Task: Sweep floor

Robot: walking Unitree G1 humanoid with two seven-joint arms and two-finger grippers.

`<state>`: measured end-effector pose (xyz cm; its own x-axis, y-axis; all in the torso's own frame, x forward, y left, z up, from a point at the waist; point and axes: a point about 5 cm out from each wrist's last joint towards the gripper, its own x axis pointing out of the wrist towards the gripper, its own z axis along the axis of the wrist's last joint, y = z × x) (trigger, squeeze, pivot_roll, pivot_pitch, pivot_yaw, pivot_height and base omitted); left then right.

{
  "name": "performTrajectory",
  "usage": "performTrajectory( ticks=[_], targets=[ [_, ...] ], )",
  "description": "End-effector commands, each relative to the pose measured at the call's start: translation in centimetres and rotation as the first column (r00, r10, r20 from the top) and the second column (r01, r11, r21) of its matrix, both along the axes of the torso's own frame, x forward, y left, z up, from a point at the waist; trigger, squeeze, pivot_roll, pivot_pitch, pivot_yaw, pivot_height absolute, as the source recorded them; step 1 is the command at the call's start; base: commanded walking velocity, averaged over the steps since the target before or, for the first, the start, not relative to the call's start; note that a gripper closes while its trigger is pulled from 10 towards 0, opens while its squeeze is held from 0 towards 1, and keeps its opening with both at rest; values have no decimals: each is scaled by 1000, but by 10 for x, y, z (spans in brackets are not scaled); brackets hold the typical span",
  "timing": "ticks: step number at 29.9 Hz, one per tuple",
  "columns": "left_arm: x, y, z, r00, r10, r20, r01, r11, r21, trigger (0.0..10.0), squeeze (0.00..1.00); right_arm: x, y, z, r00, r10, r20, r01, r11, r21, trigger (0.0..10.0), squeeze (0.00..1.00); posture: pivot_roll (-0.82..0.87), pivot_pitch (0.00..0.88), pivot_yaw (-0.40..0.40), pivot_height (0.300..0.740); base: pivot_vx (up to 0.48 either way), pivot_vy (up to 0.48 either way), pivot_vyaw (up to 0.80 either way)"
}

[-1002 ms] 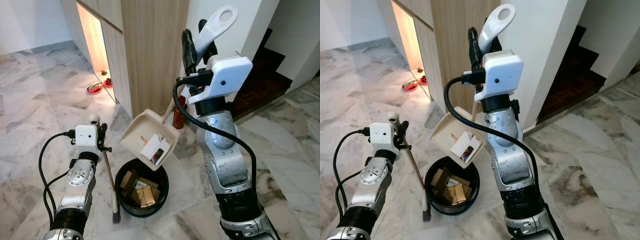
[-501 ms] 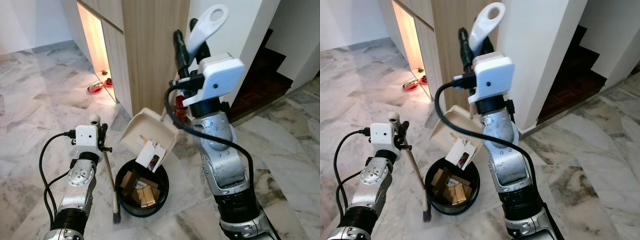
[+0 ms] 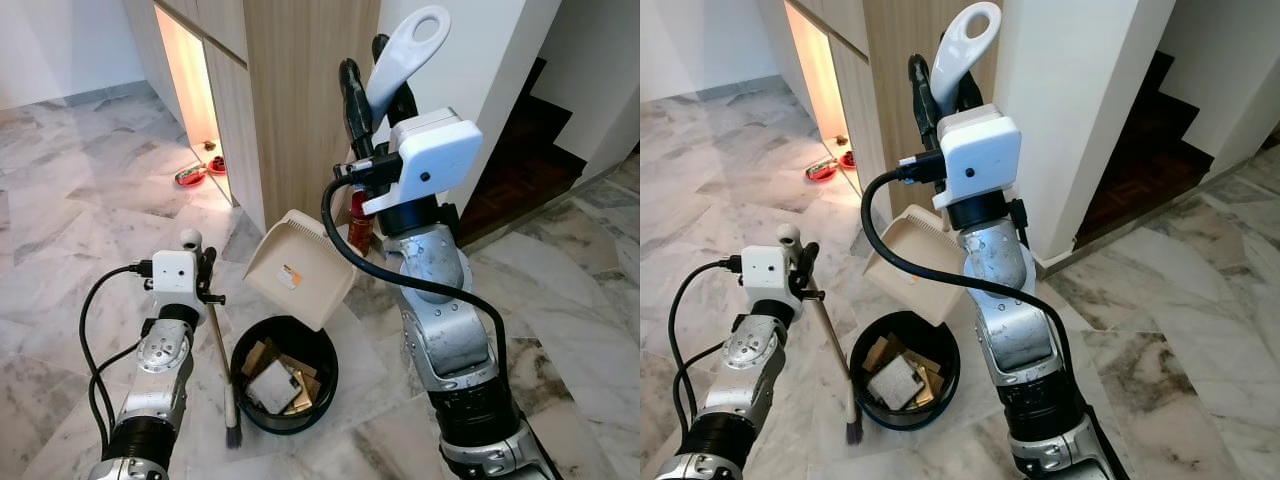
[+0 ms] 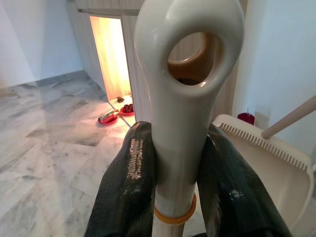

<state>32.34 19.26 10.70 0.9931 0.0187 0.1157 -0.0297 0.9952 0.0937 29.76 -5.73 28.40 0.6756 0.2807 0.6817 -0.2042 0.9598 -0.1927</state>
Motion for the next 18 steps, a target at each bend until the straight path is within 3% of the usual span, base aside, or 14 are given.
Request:
performTrajectory(
  ticks=[1, 3, 6, 7, 8, 15, 18],
  targets=[
    [3, -3, 9, 999, -11, 44, 11, 1000, 5, 10000, 0, -4, -9, 13, 995, -58, 83, 58, 998, 1, 10000, 0, -36, 0, -26, 740, 0, 0, 0],
    [3, -3, 8, 999, -12, 41, 12, 1000, 6, 10000, 0, 6, -33, 9, 970, -229, 81, 232, 972, -35, 10000, 0, -40, 0, -22, 740, 0, 0, 0],
    [3, -3, 8, 999, -12, 40, 12, 1000, 7, 10000, 0, 12, -48, 7, 947, -316, 56, 318, 948, -24, 10000, 0, -40, 0, -22, 740, 0, 0, 0],
    [2, -2, 7, 999, -12, 38, 11, 1000, 9, 10000, 0, 16, -68, 4, 912, -409, 31, 409, 912, -13, 10000, 0, -40, 0, -22, 740, 0, 0, 0],
    [2, -1, 7, 999, -11, 37, 11, 1000, 9, 10000, 0, 17, -75, 2, 895, -444, 27, 445, 895, -20, 10000, 0, -40, 0, -22, 740, 0, 0, 0],
    [-1, 1, 5, 999, -9, 32, 9, 1000, 12, 10000, 0, 14, -112, -19, 801, -598, 2, 596, 798, -86, 10000, 0, -43, 0, -17, 740, 0, 0, 0],
    [-3, 1, 3, 1000, -13, 27, 13, 1000, 14, 10000, 0, 6, -124, -34, 779, -627, -14, 622, 774, -117, 10000, 0, -47, 0, -11, 740, 0, 0, 0]
  ],
)
